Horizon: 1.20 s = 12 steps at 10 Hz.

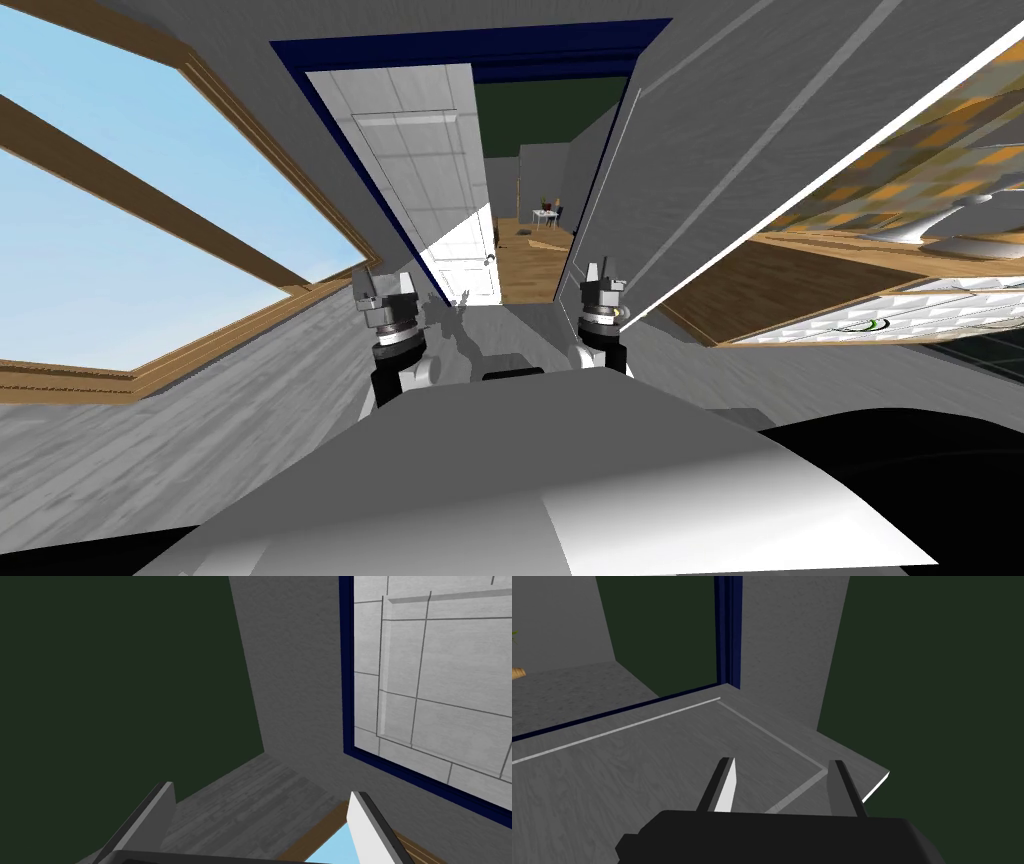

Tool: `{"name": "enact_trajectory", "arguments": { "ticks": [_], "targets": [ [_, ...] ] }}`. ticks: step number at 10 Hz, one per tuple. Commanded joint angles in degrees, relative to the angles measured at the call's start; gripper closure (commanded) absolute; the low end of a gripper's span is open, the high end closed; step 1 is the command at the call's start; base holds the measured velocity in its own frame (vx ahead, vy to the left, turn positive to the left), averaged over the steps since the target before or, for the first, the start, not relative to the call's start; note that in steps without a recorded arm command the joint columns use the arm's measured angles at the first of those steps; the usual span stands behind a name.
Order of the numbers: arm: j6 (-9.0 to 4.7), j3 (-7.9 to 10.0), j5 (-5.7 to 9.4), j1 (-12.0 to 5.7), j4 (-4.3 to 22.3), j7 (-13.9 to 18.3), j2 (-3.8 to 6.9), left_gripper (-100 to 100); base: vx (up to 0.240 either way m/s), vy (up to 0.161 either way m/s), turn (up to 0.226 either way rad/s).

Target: Pull the door open

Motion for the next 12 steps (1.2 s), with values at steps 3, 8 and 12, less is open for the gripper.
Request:
{"name": "enact_trajectory", "arguments": {
  "ticks": [3,8,12],
  "targets": [
    [-0.71,0.44,-1.41,-1.33,4.71,-3.93,1.31,-100,0.169,-0.033,0.017],
    [-1.82,0.86,-2.83,-2.79,9.95,-7.71,2.40,-100,0.097,-0.021,0.012],
    [-2.85,1.25,-4.15,-4.14,14.78,-11.19,3.29,-100,0.101,-0.028,0.014]
  ]
}}
